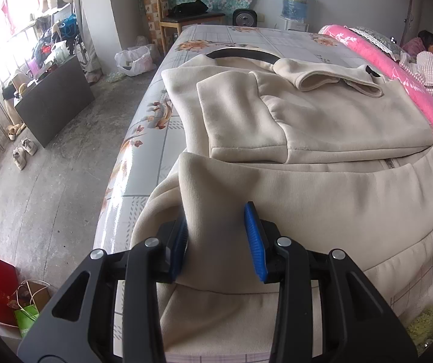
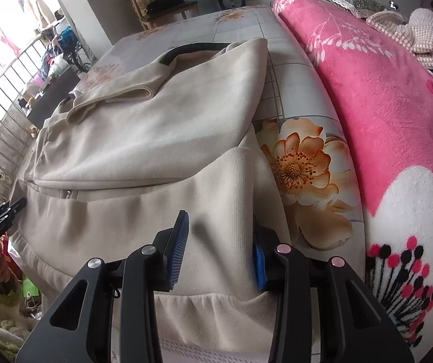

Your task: Fold large clothes

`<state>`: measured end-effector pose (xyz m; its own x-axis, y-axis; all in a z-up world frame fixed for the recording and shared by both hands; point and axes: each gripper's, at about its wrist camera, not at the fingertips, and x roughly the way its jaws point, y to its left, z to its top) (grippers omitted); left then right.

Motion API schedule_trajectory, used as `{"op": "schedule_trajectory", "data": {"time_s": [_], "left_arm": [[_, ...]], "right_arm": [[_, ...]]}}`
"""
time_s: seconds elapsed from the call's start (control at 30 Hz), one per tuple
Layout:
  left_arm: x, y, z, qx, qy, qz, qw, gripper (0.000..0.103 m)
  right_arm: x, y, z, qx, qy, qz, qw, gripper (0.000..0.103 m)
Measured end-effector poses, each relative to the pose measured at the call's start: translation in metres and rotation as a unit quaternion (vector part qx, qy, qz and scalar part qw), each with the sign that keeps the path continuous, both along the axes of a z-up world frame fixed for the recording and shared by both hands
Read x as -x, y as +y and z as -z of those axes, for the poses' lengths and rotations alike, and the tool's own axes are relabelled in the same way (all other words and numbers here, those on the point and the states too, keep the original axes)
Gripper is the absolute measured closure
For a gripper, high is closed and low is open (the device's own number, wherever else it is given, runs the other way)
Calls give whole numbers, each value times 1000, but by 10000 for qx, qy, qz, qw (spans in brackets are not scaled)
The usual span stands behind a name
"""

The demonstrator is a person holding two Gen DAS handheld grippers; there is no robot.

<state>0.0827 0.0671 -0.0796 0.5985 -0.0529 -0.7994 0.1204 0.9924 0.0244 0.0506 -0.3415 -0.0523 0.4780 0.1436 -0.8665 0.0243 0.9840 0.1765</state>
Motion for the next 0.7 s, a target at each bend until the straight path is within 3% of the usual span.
{"op": "schedule_trajectory", "data": {"time_s": [0.23, 0.57, 0.7], "left_arm": [[0, -1, 0, 14, 5, -45, 10000, 67], [10, -7, -13, -39, -69, 47, 10000, 73], [12, -9, -12, -33, 87, 146, 9998, 73]], "right_arm": [[7, 14, 2, 407, -14, -78, 9991, 66], [8, 11, 1, 505, -70, 37, 9987, 72], [7, 11, 2, 538, -68, 58, 9985, 72]]}}
